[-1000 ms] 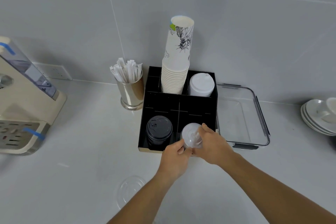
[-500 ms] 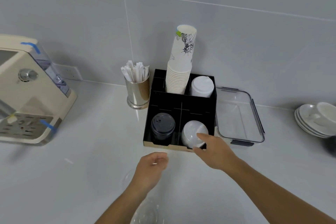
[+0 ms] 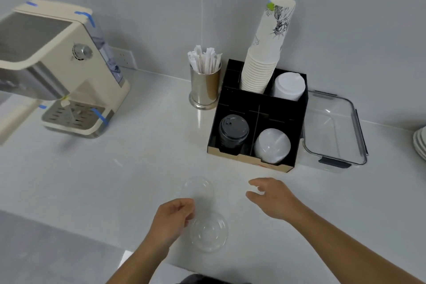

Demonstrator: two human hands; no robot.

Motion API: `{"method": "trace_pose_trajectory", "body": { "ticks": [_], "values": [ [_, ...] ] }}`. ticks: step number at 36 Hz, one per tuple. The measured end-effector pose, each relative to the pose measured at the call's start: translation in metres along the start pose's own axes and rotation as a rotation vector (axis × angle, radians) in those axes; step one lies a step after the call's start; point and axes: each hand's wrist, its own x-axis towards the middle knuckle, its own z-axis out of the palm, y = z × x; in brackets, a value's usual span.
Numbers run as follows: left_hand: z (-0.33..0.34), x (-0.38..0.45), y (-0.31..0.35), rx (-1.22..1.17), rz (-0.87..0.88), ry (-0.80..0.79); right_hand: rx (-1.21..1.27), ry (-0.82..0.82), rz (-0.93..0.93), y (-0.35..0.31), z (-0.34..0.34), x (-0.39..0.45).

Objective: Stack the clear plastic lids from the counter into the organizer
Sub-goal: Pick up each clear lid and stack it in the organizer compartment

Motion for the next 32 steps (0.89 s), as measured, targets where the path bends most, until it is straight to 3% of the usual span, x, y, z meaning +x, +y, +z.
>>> {"method": "trace_pose_trajectory", "body": {
  "ticks": [13,27,32],
  "values": [
    [-0.010,-0.016,-0.043,0.086,-0.044,-0.004,0.120,-0.099,0.071,0.003,0.050,-0.001],
    [-0.002,-0.025,-0.054,-0.030,-0.081,0.009,0.267,-0.173,0.193,0.004,0.099,-0.014],
    [-0.001,-0.027,-0.050,-0.051,-0.073,0.026,0.466,-0.187,0.235,0.002,0.100,-0.014]
  ]
}}
